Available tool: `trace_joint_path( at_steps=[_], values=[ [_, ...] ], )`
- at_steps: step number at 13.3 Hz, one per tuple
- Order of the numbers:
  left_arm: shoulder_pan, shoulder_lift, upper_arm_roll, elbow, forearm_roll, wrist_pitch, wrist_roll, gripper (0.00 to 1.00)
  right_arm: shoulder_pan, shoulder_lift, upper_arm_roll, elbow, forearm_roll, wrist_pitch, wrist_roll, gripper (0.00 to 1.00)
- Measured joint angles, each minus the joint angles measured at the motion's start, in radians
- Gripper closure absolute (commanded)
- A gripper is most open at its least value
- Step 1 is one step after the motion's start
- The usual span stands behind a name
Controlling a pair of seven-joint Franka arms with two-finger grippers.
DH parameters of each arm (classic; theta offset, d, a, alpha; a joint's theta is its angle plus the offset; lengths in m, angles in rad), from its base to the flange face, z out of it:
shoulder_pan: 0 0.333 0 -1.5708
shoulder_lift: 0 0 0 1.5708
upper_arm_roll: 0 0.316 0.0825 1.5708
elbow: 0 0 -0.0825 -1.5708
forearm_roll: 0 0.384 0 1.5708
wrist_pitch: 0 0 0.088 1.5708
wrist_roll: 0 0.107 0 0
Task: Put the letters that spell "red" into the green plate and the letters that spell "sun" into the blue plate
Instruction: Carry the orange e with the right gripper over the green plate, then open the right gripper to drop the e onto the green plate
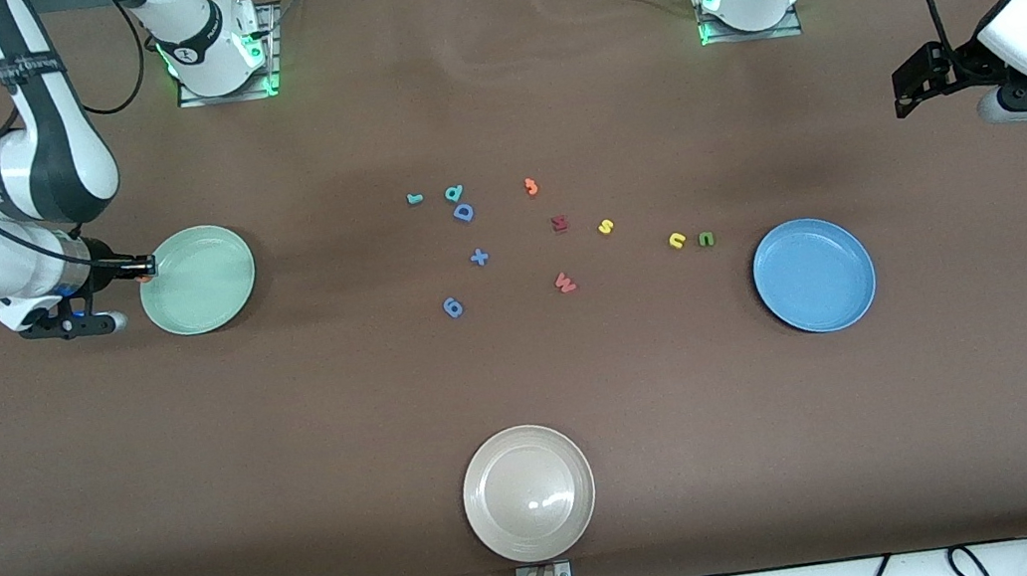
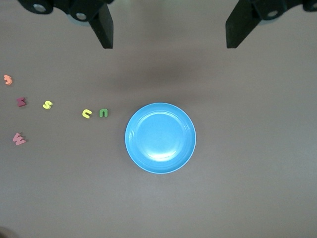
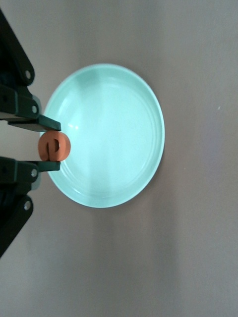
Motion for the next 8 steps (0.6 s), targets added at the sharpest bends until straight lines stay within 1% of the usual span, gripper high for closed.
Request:
trace_joint_path(
  at_steps=[2, 4, 6, 7, 8],
  values=[
    [0.0, 0.0, 0.0, 0.0, 0.0, 0.0, 0.0, 0.0, 0.002, 0.034, 0.002, -0.062, 0.0, 0.105, -0.001, 0.96],
    [0.0, 0.0, 0.0, 0.0, 0.0, 0.0, 0.0, 0.0, 0.001, 0.084, 0.003, -0.082, 0.0, 0.17, -0.014, 0.95],
    [0.0, 0.0, 0.0, 0.0, 0.0, 0.0, 0.0, 0.0, -0.013, 0.134, 0.002, -0.083, 0.0, 0.205, -0.035, 0.94],
    [0.0, 0.0, 0.0, 0.0, 0.0, 0.0, 0.0, 0.0, -0.022, 0.153, 0.001, -0.083, 0.0, 0.212, -0.041, 0.92],
    [0.0, 0.0, 0.0, 0.0, 0.0, 0.0, 0.0, 0.0, -0.027, 0.165, 0.001, -0.083, 0.005, 0.213, -0.043, 0.92]
  ],
)
